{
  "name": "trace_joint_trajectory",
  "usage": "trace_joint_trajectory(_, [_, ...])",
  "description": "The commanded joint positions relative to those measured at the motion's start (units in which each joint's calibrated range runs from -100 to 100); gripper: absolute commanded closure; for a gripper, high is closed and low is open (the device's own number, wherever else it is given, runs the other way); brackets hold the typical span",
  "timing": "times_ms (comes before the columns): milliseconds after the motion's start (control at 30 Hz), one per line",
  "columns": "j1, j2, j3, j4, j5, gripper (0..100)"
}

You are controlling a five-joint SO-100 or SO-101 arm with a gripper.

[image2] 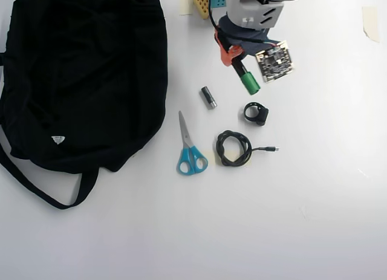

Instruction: Put the green marker into the black bag

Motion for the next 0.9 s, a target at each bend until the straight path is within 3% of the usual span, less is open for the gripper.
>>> trace_joint_trajectory(0, [4.1,-0.9,-1.0,-1.9,-1.9,98])
trace_joint_trajectory(400, [15.8,-2.1,-1.4,-5.1,-8.9,98])
trace_joint_trajectory(867, [26.4,-2.0,-1.4,-8.2,-11.5,98])
